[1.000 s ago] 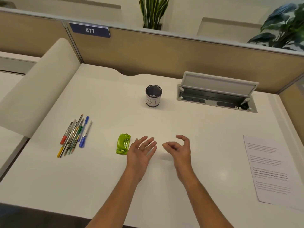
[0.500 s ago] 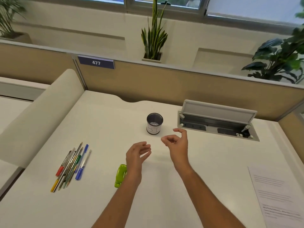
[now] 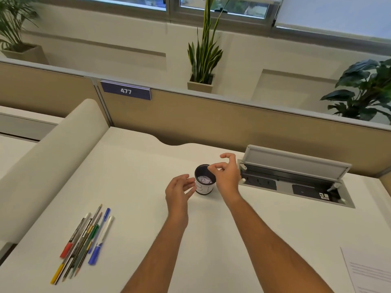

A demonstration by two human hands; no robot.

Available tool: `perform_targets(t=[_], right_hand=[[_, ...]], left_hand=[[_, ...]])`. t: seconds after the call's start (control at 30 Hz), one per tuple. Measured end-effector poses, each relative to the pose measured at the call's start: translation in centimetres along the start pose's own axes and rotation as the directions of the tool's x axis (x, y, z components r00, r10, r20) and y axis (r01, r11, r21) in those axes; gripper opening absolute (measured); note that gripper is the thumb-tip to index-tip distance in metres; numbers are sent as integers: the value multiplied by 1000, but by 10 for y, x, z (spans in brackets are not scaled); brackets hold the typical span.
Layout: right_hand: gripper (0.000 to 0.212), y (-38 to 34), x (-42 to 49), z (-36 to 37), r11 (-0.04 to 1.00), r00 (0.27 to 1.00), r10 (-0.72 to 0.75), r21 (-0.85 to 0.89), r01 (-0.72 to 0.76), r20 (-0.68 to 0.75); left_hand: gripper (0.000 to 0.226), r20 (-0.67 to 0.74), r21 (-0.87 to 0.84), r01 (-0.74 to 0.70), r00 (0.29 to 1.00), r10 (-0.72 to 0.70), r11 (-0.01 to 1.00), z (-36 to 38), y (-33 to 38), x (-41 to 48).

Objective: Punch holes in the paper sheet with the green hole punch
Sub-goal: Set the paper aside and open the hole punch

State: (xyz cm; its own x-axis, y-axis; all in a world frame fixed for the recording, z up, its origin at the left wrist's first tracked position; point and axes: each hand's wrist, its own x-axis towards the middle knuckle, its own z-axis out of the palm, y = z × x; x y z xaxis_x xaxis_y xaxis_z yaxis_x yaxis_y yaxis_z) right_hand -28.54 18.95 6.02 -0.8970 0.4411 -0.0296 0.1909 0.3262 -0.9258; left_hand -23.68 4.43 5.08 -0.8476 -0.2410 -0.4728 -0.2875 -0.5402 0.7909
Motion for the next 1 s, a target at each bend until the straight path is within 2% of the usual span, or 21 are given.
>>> perform_targets(t=[0.2, 0.53, 0.8, 1.0], right_hand=[[44, 13, 11, 8, 993, 998, -55, -106, 58, 32], [28, 13, 9, -1, 995, 996, -44, -85, 51, 78], [46, 13, 9, -6, 996, 997, -50, -73, 53, 53], [46, 12, 9, -5, 994, 996, -67, -84, 72, 57]], left_hand=[[23, -13, 4, 8, 1000, -8, 1000, 4, -5, 17], [22, -26, 7, 17, 1000, -17, 1000, 3, -12, 15], [21, -15, 17, -10, 1000, 10, 1000, -3, -12, 12], [22, -10, 24, -29, 1000, 29, 999, -11, -11, 9]])
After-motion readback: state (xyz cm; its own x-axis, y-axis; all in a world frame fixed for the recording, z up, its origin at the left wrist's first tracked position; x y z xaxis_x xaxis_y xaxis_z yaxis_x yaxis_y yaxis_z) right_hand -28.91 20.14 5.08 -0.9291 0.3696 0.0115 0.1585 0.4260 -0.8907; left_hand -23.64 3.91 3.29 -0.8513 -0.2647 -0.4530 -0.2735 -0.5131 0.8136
